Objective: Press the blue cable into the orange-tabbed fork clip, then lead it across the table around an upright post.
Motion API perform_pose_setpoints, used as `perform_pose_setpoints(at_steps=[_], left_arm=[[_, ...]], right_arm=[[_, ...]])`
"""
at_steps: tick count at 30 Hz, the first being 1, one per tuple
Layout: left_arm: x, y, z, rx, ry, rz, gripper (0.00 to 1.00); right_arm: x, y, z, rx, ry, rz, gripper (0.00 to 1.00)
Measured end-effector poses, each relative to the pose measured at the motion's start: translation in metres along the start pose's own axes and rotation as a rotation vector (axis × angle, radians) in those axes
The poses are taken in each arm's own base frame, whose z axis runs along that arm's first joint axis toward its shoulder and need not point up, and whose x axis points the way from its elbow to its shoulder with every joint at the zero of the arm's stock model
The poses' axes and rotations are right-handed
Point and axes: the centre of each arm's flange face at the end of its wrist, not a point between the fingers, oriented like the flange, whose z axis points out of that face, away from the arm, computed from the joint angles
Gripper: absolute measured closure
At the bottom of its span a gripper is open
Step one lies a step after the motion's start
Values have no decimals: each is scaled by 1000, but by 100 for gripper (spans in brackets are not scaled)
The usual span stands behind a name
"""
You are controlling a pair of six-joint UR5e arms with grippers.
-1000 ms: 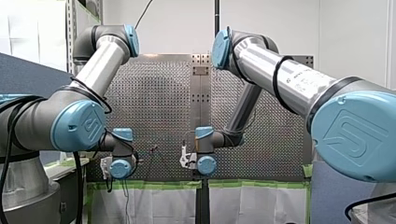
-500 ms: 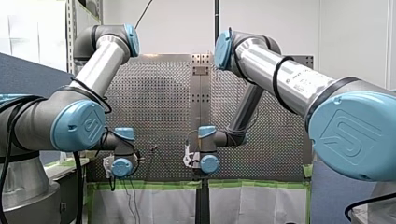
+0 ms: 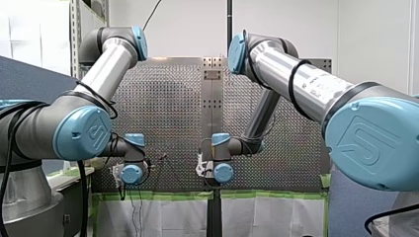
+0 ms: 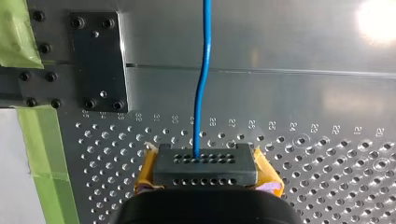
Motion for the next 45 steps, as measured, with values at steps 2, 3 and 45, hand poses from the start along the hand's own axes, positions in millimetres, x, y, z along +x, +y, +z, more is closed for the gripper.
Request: perform_pose_setpoints(at_steps=[2,3,45], left_arm=[[-1,-1,4,4,4,-2,100],[-1,-2,6,5,6,-3,100],[-15,-9,58,-5,84,-61,100]], right_arm=[[0,1,1,-2,0,0,100],[0,2,1,-3,0,0,100],[11,15,39,-35,27,14,100]])
